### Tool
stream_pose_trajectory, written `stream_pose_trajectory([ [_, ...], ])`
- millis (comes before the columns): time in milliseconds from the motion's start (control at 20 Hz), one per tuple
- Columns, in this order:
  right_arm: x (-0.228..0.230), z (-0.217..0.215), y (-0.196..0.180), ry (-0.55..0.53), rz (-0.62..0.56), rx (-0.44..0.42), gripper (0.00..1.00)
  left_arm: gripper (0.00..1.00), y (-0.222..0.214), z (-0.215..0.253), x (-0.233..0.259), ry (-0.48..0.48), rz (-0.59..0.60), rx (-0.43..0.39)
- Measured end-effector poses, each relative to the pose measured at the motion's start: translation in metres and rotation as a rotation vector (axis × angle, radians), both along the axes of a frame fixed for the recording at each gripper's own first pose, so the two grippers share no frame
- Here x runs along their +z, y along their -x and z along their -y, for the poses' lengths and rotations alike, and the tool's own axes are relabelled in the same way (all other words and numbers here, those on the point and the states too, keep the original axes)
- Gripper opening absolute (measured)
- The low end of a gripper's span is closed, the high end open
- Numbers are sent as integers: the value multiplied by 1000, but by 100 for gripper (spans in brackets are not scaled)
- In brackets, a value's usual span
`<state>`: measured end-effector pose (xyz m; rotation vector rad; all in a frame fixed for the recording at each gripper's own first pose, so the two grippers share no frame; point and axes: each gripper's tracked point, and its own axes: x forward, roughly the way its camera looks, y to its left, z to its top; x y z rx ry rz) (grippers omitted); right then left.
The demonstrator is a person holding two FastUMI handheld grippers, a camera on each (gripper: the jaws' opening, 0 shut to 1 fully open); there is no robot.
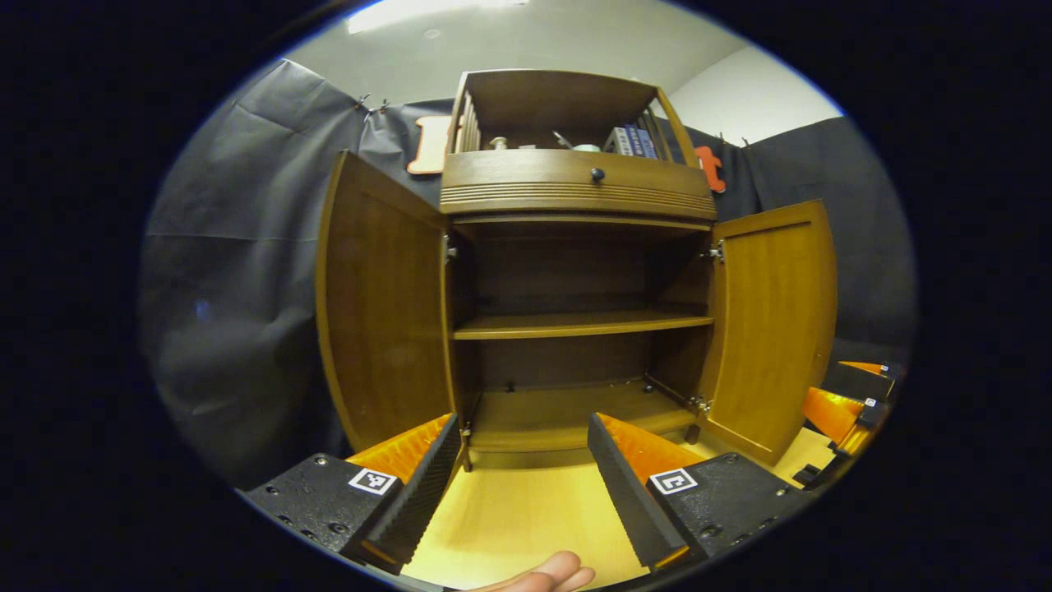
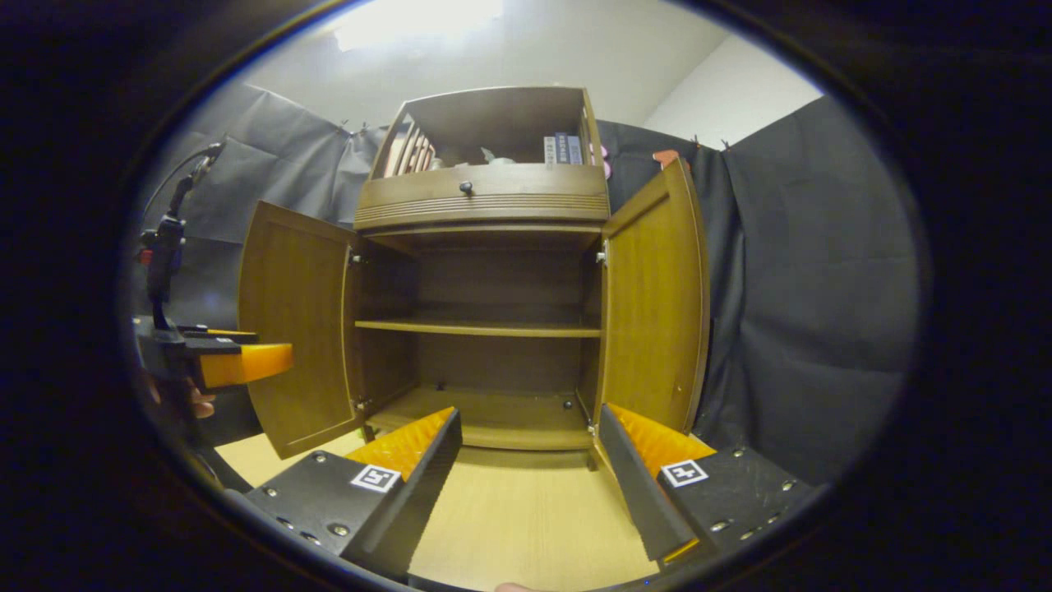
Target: Open the right door of the double-door shoe cabinet with the right hand, and open the left door with the left hand.
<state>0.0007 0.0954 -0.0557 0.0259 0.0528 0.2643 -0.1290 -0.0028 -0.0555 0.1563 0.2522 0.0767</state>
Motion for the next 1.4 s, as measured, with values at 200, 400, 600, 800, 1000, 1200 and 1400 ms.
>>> stream_pose_trajectory([
  [200, 6, -5, 6, 9, 16, 20, 99, 96, -4, 28, -6, 18, 0, -21],
  [400, 11, -3, 7, 13, 26, 14, 99, 99, -8, 50, -16, 27, -8, -36],
  [600, 12, -2, 7, 0, 32, 17, 96, 93, -13, 70, -28, 39, -13, -58],
  [800, 12, 3, 4, -24, 35, 12, 96, 93, -16, 82, -39, 36, -18, -75],
  [1000, 12, 10, 1, -30, 49, 0, 99, 96, -19, 77, -44, 9, -1, -55],
  [1200, 7, 15, -1, -28, 52, -8, 100, 93, -21, 76, -45, 19, 12, -49],
  [1400, 7, 22, -2, -53, 53, -11, 100, 95, -20, 80, -43, 2, 23, -53],
])
